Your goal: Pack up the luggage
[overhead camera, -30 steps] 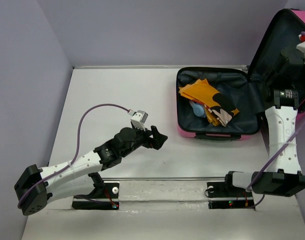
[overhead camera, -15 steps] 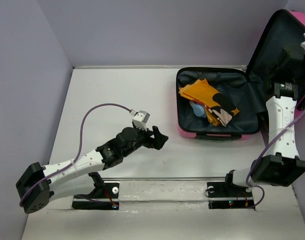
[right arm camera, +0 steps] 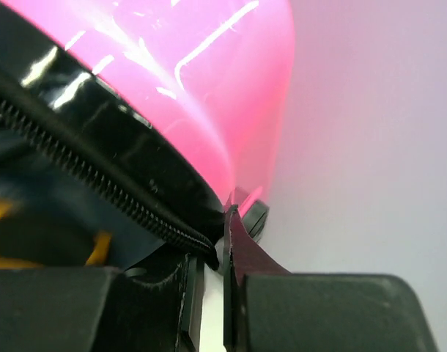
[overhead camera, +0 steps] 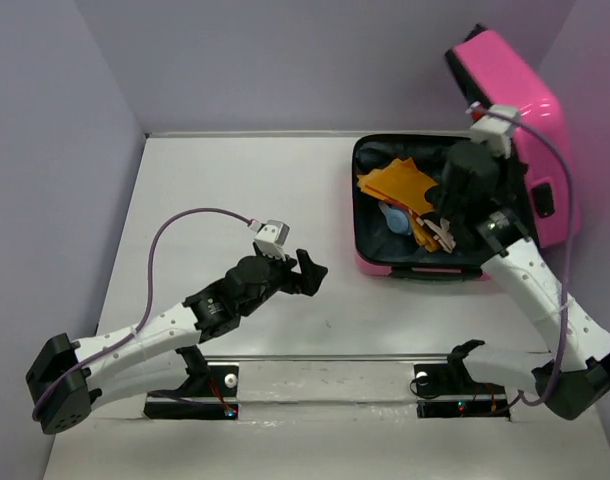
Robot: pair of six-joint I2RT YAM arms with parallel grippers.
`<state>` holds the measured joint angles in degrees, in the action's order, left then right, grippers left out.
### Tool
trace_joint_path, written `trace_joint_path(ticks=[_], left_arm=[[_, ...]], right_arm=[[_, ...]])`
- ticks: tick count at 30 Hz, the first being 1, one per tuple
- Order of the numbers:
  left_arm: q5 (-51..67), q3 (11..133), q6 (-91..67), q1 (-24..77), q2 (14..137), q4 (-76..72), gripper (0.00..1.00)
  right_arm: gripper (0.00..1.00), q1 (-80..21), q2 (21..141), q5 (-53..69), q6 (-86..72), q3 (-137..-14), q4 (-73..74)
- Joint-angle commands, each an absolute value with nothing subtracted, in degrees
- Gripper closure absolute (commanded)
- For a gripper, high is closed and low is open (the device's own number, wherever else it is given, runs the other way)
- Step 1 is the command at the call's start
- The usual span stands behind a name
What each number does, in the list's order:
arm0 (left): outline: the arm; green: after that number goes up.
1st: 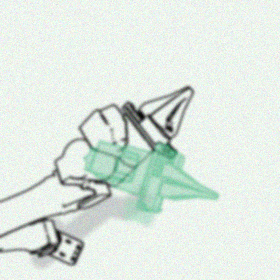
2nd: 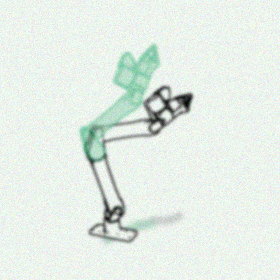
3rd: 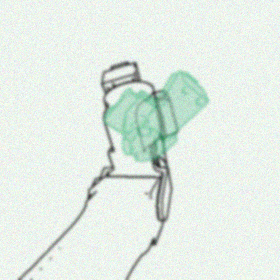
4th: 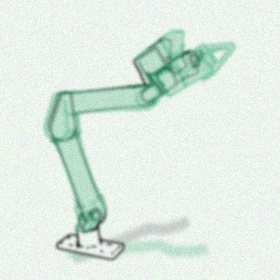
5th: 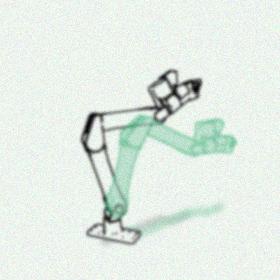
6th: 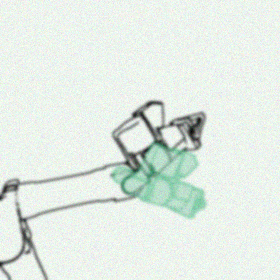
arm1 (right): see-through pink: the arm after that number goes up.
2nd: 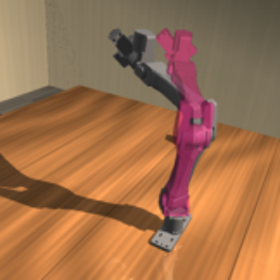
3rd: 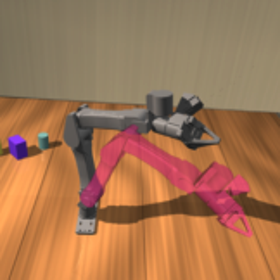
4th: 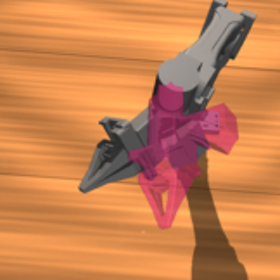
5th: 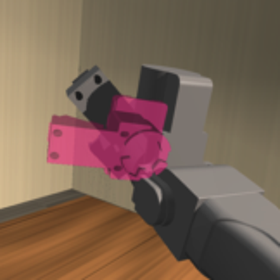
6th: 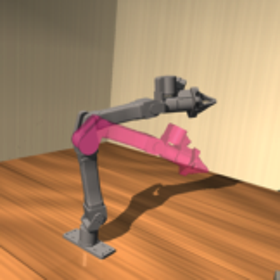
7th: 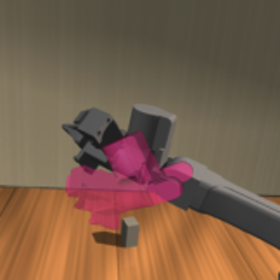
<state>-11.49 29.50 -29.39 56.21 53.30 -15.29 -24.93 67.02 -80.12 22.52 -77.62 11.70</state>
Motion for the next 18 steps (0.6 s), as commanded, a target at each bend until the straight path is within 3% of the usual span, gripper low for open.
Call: trace_joint_path(ticks=[1, 2, 3, 4, 5, 6, 7, 8, 9, 14, 18], left_arm=[[-21.8, 32.1, -27.9, 56.4, 48.0, -12.4, 0.01], [-24.0, 32.3, -28.6, 56.3, 46.3, -11.0, 0.01], [-25.1, 32.7, -29.0, 56.3, 45.6, -10.2, 0.01], [-26.1, 33.7, -29.4, 56.2, 44.8, -9.2, 0.01], [-28.2, 34.2, -29.7, 56.0, 43.4, -7.6, 0.01], [-28.9, 35.0, -29.7, 56.0, 42.6, -6.9, 0.01], [-29.7, 35.3, -29.8, 55.9, 41.7, -5.9, 0.01], [-30.6, 35.8, -29.9, 55.6, 41.4, -5.4, 0.01], [-31.5, 36.3, -30.1, 55.1, 41.3, -5.0, 0.01], [-27.3, 36.7, -31.7, 50.1, 45.4, -6.9, 0.01], [-16.4, 35.6, -33.7, 43.3, 47.7, -13.2, 0.01]], right_arm=[[0.93, -46.5, 69.7, -88.6, 16.1, -69.8, 9.3], [0.91, -52.8, 72.8, -90.6, 18.3, -67.4, 2.7], [0.69, -55.5, 74.5, -94.2, 22.5, -65.9, -4.4], [0.54, -57.8, 76.0, -94.6, 34.3, -64.4, -12.7], [0.34, -61.7, 78.2, -94.3, 41.7, -60.9, -35.3], [0.27, -63.3, 79.6, -93.9, 66.5, -58.6, -53.8], [0.21, -64.4, 82.2, -94.1, 81.2, -57.3, -76.0], [0.19, -65.0, 85.7, -94.9, 92.3, -58.3, -95.0], [0.12, -66.9, 90.0, -95.0, 96.8, -61.8, -98.3], [0.12, -67.9, 96.9, -91.2, 100.5, -72.8, -98.4], [0.13, -60.9, 99.1, -86.1, 104.2, -82.5, -98.4]])
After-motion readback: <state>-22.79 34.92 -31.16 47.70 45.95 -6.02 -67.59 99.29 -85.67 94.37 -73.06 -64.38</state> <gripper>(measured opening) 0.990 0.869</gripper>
